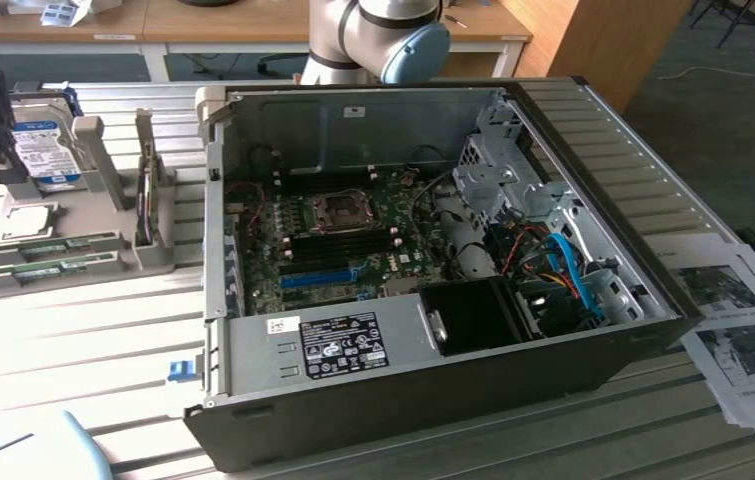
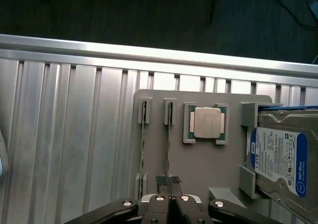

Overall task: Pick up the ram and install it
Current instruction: 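Pick up the ram and move it above insertion slot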

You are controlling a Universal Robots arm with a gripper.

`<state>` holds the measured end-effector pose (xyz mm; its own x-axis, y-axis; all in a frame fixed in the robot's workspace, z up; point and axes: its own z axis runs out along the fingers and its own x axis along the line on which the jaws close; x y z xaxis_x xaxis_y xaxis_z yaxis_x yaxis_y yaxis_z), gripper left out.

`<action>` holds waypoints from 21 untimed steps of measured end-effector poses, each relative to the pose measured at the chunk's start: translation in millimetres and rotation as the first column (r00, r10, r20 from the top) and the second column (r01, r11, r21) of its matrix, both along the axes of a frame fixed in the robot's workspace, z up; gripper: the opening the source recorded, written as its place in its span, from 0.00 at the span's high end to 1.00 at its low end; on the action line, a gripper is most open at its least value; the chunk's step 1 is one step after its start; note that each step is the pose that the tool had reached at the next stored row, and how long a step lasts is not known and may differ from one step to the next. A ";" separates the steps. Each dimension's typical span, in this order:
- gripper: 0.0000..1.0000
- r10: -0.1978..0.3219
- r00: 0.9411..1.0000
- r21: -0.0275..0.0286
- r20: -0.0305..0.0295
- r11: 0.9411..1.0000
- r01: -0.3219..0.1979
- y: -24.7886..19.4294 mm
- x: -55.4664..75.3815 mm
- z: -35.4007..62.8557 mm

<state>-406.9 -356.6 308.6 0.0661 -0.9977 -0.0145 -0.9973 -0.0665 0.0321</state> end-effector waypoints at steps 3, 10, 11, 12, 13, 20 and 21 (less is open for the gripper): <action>0.91 0.000 1.000 0.000 0.000 1.000 0.000 0.0 0.0 -4.6; 0.91 0.000 1.000 0.000 0.000 1.000 0.000 0.0 0.0 -14.1; 0.91 0.000 1.000 0.001 0.000 1.000 0.000 0.0 0.0 -15.2; 0.91 0.000 1.000 0.001 0.000 1.000 0.000 0.0 0.0 -16.1; 0.91 0.000 1.000 0.001 0.000 1.000 0.000 0.0 0.0 -16.2; 0.91 0.000 1.000 0.001 0.000 1.000 0.000 0.0 0.0 -16.3; 0.91 0.000 1.000 0.001 0.000 1.000 0.000 0.0 0.0 -16.3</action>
<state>-406.9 -356.6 292.3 0.0661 -0.9977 -0.0151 -0.9973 -0.0665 0.0321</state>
